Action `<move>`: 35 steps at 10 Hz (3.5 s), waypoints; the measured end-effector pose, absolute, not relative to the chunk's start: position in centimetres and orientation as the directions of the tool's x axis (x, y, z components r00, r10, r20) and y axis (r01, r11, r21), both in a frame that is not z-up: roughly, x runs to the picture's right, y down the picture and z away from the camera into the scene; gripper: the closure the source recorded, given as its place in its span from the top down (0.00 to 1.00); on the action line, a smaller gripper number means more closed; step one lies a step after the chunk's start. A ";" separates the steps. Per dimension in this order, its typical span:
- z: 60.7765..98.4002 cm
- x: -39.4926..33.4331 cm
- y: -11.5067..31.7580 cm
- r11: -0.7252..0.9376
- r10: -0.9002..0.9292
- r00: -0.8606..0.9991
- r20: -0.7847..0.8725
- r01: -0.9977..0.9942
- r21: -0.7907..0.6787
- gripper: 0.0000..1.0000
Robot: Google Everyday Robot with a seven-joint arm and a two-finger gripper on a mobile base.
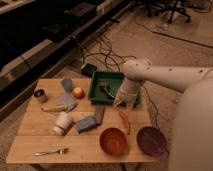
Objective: Place eraser in metal cup
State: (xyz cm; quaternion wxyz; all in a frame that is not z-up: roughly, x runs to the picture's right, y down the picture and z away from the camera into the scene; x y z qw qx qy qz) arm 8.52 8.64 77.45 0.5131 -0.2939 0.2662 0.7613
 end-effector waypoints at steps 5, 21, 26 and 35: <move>79.2 7.5 6.5 -0.331 0.646 -0.320 -0.694 -0.936 0.123 0.50; 81.8 -3.4 5.6 -0.202 0.629 -0.112 -0.769 -0.979 -0.023 0.42; 82.4 -5.4 6.9 -0.163 0.627 -0.079 -0.775 -0.986 -0.032 0.62; 85.1 -5.8 11.4 -0.106 0.603 -0.069 -0.794 -0.994 0.006 0.62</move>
